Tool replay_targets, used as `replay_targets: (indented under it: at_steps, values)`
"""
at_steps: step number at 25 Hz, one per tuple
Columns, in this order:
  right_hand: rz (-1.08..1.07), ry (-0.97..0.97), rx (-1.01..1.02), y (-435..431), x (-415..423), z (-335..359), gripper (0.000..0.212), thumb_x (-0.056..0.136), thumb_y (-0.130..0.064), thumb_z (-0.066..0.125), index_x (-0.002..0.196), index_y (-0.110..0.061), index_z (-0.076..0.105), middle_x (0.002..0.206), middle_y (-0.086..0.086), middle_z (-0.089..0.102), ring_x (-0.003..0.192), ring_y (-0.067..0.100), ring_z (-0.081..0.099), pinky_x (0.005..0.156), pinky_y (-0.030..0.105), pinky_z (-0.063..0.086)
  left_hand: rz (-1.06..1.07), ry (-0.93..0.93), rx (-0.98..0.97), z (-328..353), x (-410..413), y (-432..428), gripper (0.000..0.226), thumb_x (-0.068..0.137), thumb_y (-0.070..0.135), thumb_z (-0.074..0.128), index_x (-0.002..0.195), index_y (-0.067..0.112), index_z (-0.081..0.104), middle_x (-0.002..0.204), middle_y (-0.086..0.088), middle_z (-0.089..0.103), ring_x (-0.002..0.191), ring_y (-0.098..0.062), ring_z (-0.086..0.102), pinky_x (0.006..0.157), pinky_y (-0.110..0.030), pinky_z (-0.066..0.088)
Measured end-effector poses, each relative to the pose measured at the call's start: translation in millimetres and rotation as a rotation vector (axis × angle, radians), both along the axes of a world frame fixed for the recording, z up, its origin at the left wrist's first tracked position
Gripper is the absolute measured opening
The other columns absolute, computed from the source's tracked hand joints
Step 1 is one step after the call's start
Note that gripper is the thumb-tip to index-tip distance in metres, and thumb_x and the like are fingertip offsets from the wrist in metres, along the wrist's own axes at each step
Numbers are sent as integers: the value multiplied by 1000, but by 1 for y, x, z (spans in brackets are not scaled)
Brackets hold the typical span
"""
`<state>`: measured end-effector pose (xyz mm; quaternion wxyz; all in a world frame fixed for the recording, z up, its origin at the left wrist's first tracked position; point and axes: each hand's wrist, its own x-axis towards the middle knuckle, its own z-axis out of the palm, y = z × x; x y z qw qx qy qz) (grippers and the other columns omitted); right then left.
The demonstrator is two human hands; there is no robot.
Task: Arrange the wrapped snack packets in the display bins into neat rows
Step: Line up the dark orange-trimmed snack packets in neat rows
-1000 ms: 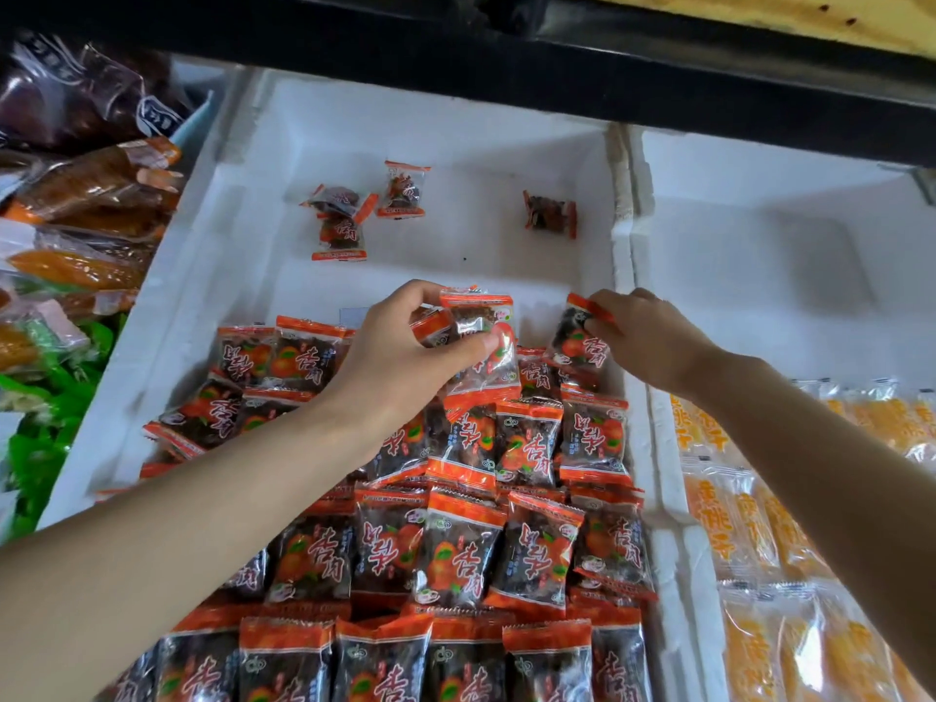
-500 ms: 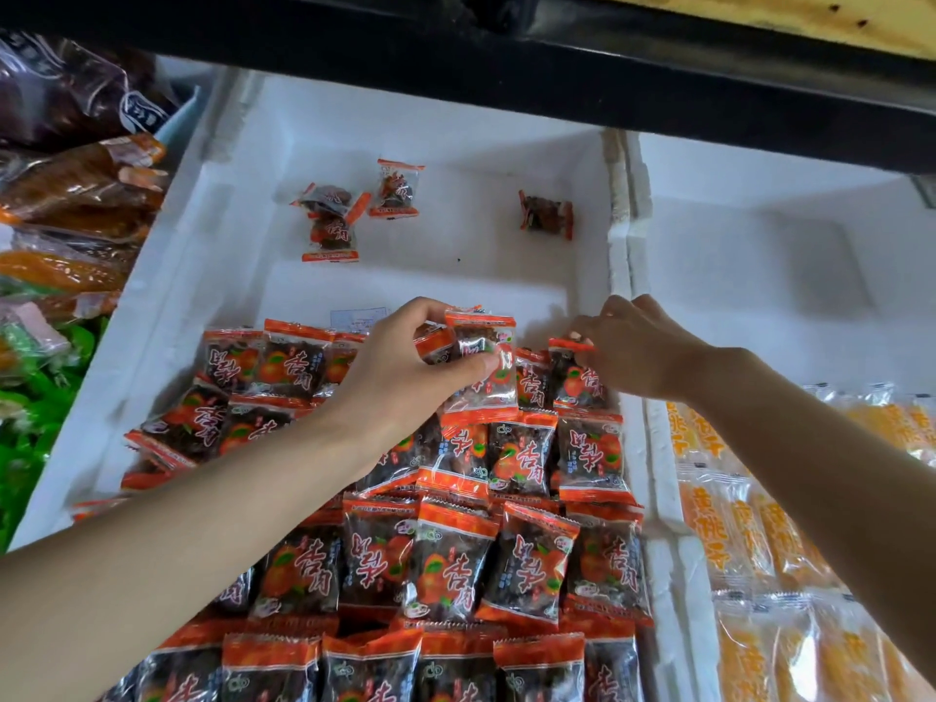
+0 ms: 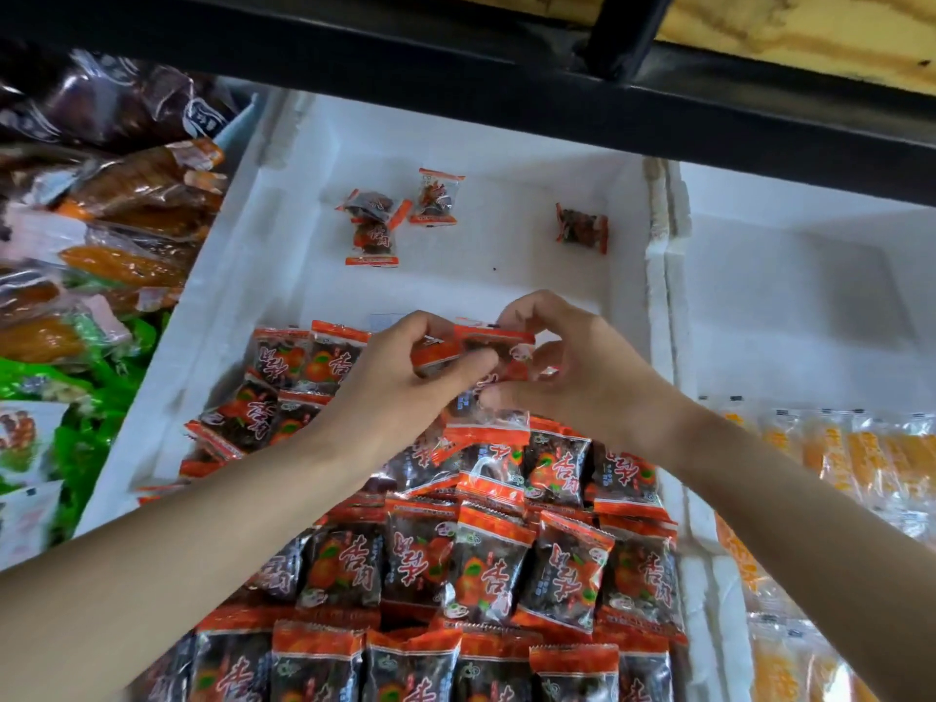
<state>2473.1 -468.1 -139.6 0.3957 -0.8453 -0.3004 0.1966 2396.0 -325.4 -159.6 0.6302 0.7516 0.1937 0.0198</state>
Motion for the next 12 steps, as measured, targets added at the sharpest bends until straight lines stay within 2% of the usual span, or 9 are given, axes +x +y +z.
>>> replay_targets:
  at_steps: [3, 4, 6, 8, 9, 10, 11, 12]
  values:
    - [-122, 53, 108, 22, 1, -5, 29, 73, -18, 77, 78, -22, 49, 87, 8, 67, 73, 25, 66, 70, 42, 54, 83, -31, 19, -1, -9, 28, 4, 87, 27, 63, 91, 25, 61, 73, 7, 65, 63, -10, 61, 66, -34, 52]
    - [-171, 85, 171, 28, 1, -8, 28, 74, -15, 76, 77, -21, 49, 82, 9, 66, 71, 26, 66, 71, 47, 55, 133, -58, 29, -1, -11, 40, 3, 88, 22, 64, 89, 24, 62, 73, 5, 63, 65, -12, 60, 69, -37, 51]
    - [-226, 132, 247, 46, 1, -14, 22, 78, -12, 73, 79, -22, 53, 77, 0, 65, 68, 20, 67, 71, 48, 57, 229, -119, 75, 0, -19, 70, 5, 89, 17, 63, 88, 21, 61, 72, 3, 61, 62, -11, 56, 65, -37, 49]
    - [-199, 127, 187, 67, -4, -22, 15, 83, -14, 68, 82, -24, 58, 82, 1, 66, 74, 20, 68, 74, 43, 57, 298, -170, 172, 1, -29, 97, 10, 89, 16, 63, 86, 25, 59, 69, 4, 58, 56, -8, 52, 57, -33, 47]
    - [-142, 89, 106, 79, -9, -25, 8, 85, -16, 65, 84, -22, 59, 86, 3, 67, 75, 19, 66, 75, 35, 57, 330, -186, 220, 1, -33, 109, 14, 89, 16, 63, 84, 28, 58, 68, 5, 57, 54, -5, 51, 55, -31, 47]
    - [-56, 44, 7, 91, -15, -27, 2, 87, -19, 62, 87, -19, 60, 87, 5, 67, 72, 16, 64, 70, 22, 53, 359, -195, 250, 1, -38, 120, 16, 89, 16, 63, 83, 29, 57, 69, 6, 57, 53, -2, 50, 53, -28, 47]
    - [35, 9, -82, 103, -23, -29, 4, 89, -22, 58, 90, -18, 59, 86, 5, 66, 68, 12, 60, 60, 11, 46, 380, -196, 260, 0, -41, 128, 17, 89, 16, 64, 83, 30, 57, 71, 7, 58, 54, 1, 51, 52, -26, 49]
    - [116, 1, -140, 112, -30, -33, 6, 91, -24, 56, 91, -18, 58, 86, 5, 66, 67, 11, 57, 55, 11, 40, 395, -188, 260, -2, -44, 134, 18, 89, 16, 64, 83, 31, 57, 73, 7, 59, 57, 1, 53, 53, -24, 51]
